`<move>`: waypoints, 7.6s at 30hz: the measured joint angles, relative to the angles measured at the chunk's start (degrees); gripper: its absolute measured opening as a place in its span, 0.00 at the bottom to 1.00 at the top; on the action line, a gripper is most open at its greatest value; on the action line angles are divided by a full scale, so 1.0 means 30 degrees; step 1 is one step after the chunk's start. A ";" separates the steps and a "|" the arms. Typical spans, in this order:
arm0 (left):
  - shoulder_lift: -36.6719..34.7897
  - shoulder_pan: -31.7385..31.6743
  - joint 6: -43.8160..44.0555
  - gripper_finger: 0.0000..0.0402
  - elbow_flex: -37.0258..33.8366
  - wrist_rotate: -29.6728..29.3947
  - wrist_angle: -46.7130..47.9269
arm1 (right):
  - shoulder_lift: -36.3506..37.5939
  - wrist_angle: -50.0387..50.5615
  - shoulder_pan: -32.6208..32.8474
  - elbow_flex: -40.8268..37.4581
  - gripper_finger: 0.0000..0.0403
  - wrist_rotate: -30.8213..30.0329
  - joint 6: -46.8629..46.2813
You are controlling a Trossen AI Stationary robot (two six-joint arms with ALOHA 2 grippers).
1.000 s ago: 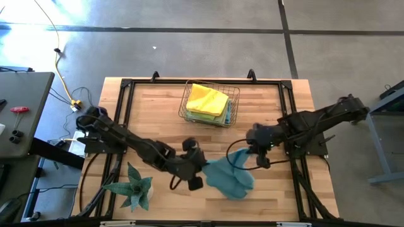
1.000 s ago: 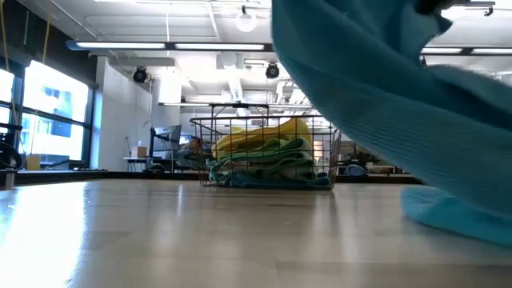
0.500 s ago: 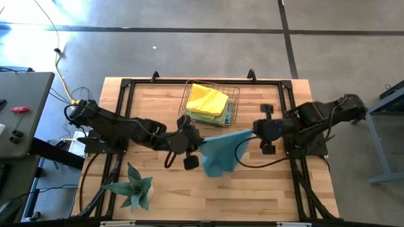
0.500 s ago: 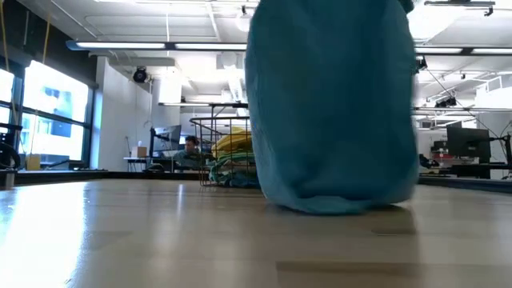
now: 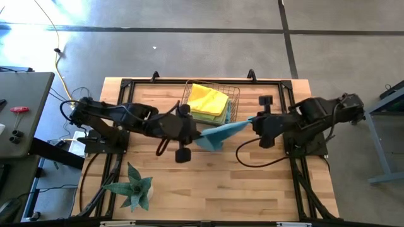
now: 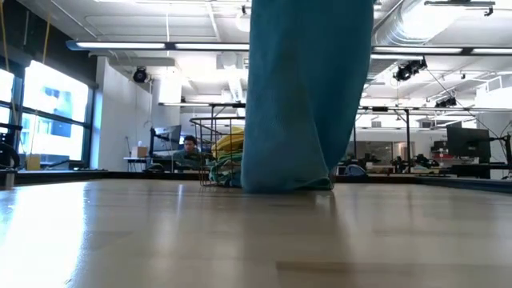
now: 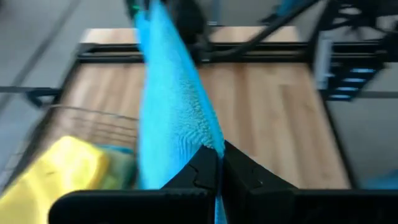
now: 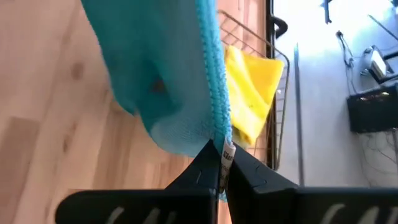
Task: Fold microfiber towels
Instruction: Fold the blue towel
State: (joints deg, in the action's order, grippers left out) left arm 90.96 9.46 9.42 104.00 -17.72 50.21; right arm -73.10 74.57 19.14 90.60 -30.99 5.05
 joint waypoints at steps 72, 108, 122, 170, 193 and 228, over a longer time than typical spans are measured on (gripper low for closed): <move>0.0358 -0.0151 0.4136 0.00 0.0598 0.3582 0.6854 | -0.3206 0.2424 0.0663 0.3158 0.00 -0.0306 0.1291; 0.3955 0.0837 -0.1372 0.00 0.8394 -0.1641 1.3356 | -0.3089 0.1425 -0.1016 0.3151 0.00 0.2011 -0.2598; 0.9079 0.5147 0.1301 0.00 0.7347 0.1686 1.2116 | -0.3130 -0.4559 0.3146 -0.3274 0.00 0.9828 -0.9258; 1.2466 0.3342 0.0797 0.00 0.2668 0.2130 0.8833 | -0.4036 -1.3383 0.3194 -1.2171 0.00 0.6918 -1.1988; 1.2437 0.0996 -0.0002 0.00 -0.0040 0.0713 0.8597 | -0.4044 -1.2331 -0.1248 -1.2156 0.00 0.7710 -0.9306; 0.8268 0.2510 0.4117 0.28 -0.3652 0.3570 0.1594 | -0.3840 -1.4428 0.4809 -1.5560 0.49 1.2195 -2.4378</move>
State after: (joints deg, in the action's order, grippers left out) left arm 115.76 16.99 21.78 93.04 -7.01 55.00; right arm -84.62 31.29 33.56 43.92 5.59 -68.08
